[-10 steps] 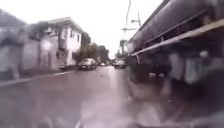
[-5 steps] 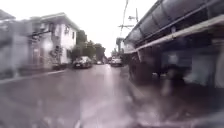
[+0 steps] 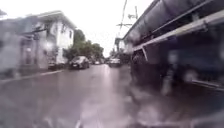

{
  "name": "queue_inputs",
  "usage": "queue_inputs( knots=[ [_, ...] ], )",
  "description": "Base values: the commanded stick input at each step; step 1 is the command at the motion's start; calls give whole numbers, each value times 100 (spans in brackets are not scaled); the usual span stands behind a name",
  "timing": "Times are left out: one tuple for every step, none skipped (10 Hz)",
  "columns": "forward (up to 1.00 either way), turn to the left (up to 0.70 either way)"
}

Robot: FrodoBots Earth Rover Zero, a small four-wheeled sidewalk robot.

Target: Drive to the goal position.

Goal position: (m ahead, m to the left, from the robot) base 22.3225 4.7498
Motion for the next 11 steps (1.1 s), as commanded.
queue_inputs(
  knots=[
    [100,0],
    [100,0],
    [100,0],
    [100,0],
    [100,0],
    [100,0],
    [100,0],
    [100,0],
    [100,0],
    [100,0],
    [100,0]
  ],
)
